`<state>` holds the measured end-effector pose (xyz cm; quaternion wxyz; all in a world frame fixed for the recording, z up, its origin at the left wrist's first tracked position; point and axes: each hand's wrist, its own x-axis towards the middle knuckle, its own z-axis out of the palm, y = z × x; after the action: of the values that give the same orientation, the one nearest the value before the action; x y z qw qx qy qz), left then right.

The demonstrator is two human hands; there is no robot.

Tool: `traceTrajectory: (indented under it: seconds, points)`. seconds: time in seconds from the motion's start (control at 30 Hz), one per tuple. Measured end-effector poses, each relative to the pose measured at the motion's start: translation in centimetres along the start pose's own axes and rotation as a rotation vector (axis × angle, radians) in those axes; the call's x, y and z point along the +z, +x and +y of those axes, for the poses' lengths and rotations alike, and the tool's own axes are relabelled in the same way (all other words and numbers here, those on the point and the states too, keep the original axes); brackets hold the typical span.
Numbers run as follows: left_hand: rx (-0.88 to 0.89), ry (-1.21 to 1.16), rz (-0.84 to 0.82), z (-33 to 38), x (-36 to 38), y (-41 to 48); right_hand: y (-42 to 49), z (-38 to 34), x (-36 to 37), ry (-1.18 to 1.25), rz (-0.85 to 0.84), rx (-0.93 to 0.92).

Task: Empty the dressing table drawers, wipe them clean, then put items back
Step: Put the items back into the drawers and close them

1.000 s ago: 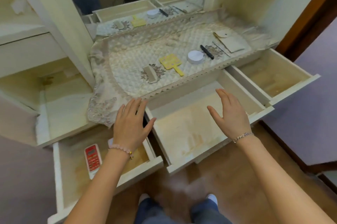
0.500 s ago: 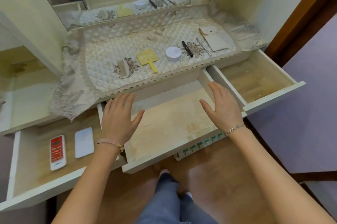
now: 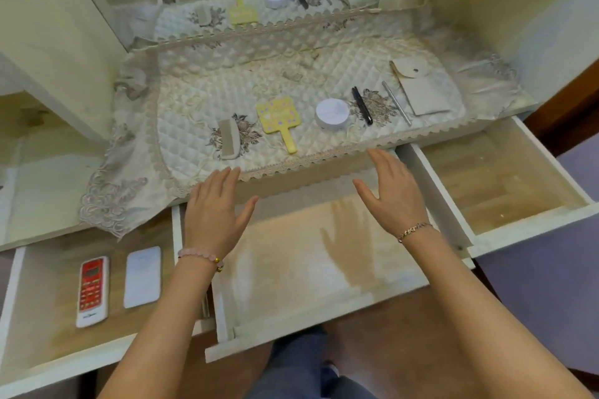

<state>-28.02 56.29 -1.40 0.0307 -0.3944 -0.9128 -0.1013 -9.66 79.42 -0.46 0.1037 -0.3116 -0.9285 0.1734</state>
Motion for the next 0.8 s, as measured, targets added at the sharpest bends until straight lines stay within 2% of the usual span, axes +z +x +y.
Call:
traceTrajectory:
  seconds: [0.3, 0.5, 0.63, 0.8]
  points:
    - [-0.119, -0.116, 0.003, -3.0, 2.1, 5.6, 8.1, -1.6, 3.8, 0.049, -0.078, -0.063]
    - [-0.485, -0.378, -0.025, -4.6, 4.8, 9.1, 12.9, -2.7, 6.7, 0.095, -0.189, -0.109]
    - [-0.59, -0.391, -0.006, -4.3, 6.3, 11.5, 15.5, -3.7, 9.0, 0.172, -0.242, -0.02]
    - [-0.651, -0.295, -0.004, -3.6, 7.3, 13.7, 17.2, -5.0, 10.3, 0.009, -0.21, 0.101]
